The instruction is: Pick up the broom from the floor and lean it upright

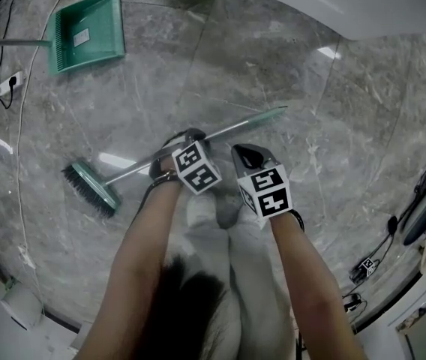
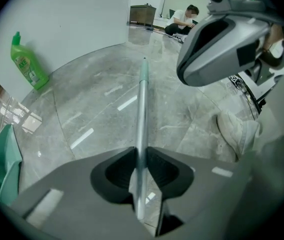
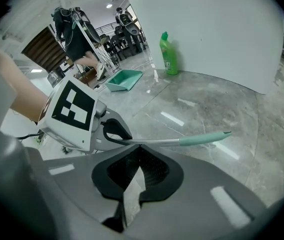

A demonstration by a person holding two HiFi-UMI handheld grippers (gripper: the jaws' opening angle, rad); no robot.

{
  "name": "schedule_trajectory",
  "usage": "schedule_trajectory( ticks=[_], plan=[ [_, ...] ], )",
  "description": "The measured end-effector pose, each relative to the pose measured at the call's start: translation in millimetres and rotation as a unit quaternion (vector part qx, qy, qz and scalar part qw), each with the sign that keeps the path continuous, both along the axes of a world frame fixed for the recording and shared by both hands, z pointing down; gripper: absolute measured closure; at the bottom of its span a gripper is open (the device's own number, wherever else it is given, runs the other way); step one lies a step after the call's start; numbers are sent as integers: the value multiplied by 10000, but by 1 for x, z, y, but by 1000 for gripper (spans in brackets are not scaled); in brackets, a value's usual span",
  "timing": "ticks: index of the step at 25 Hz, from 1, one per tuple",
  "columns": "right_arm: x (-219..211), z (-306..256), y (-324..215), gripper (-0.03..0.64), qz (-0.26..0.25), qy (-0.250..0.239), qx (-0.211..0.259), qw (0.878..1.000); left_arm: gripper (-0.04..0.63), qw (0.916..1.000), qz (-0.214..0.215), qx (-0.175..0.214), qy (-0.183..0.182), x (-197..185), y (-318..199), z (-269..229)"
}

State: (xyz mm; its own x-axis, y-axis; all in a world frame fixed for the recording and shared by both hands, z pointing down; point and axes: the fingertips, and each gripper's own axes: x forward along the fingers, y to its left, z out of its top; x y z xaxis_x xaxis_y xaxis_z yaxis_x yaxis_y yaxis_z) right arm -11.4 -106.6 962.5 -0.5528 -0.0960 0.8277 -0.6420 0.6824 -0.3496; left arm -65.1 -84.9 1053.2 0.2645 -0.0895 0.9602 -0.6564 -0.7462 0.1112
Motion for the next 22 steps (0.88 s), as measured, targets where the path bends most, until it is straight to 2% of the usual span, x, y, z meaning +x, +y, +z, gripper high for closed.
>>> schedule_trajectory(
  ticks=[9, 14, 18, 22],
  plan=[
    [11, -72, -24, 615, 252, -94, 203, 9994, 523, 9979, -366, 504, 199, -2, -47, -83],
    [7, -124, -59, 615, 458, -278, 476, 9974, 525, 9911, -780, 973, 465, -1, -91, -137],
    [8, -158, -82, 615, 351, -319, 752, 9960, 525, 9852, -964, 1263, 651, 4, -117, -169],
    [19, -181, -102, 615, 463, -308, 890, 9945, 525, 9787, -1089, 1526, 843, 11, -144, -200]
  ],
)
